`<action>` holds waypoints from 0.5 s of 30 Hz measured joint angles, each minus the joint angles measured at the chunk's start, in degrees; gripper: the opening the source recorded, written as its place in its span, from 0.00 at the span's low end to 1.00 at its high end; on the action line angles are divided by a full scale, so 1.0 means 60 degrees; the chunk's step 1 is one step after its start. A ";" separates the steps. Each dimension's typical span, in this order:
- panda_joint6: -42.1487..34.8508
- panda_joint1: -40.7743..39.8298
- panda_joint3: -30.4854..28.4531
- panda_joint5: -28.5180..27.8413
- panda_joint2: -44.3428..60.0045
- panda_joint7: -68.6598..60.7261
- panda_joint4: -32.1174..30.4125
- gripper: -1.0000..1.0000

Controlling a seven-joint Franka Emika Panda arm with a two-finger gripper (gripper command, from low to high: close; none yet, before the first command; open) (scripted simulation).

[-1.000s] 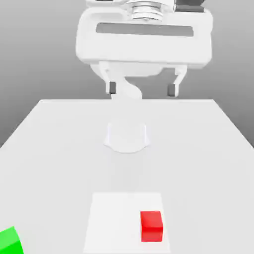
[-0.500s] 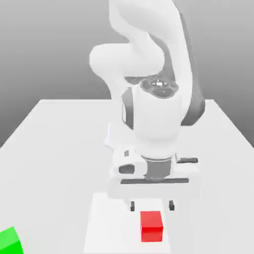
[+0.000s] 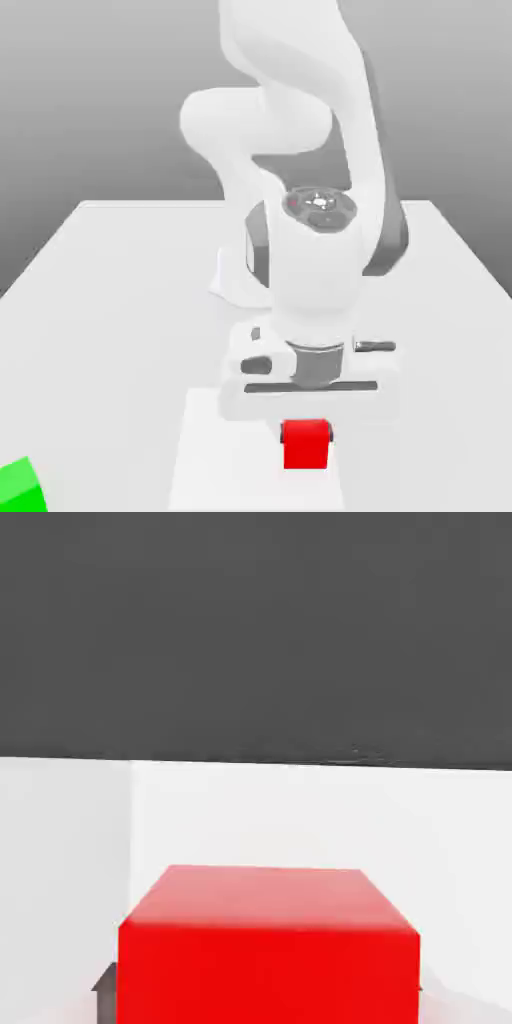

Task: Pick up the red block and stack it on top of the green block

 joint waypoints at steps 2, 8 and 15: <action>-0.0381 -0.0399 -0.0471 0.0251 0.0134 0.0565 0.0516 0.00; -0.1330 -0.1600 -0.1928 0.0939 0.0711 0.2280 0.2018 0.00; -0.1074 -0.2776 -0.2757 0.1960 0.2501 0.3381 0.3453 1.00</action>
